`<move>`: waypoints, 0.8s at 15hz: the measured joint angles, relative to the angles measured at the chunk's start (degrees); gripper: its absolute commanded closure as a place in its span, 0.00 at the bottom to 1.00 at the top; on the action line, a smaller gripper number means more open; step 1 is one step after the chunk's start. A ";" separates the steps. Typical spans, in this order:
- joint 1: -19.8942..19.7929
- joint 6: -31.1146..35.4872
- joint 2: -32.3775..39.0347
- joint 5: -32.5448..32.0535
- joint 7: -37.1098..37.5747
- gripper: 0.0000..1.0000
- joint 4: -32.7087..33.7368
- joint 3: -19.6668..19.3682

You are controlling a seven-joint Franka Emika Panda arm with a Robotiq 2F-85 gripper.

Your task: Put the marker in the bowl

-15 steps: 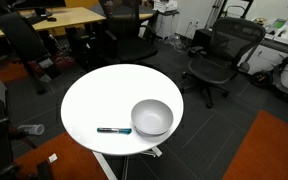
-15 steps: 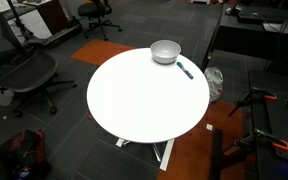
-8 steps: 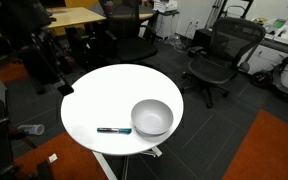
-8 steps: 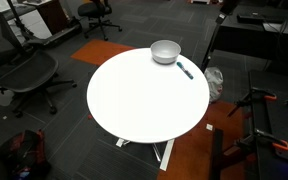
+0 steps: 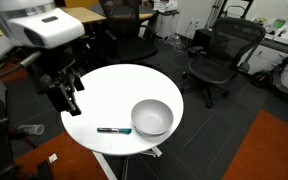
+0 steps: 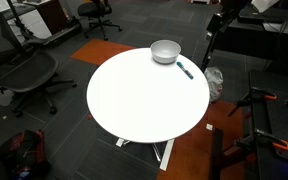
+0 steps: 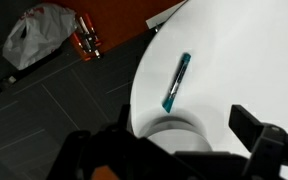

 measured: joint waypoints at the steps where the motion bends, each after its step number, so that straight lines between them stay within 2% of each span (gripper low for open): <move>1: 0.09 0.34 1.96 1.00 0.00 0.00 0.77 -0.07; 12: 1.37 3.42 22.88 8.77 0.00 0.00 12.68 -1.04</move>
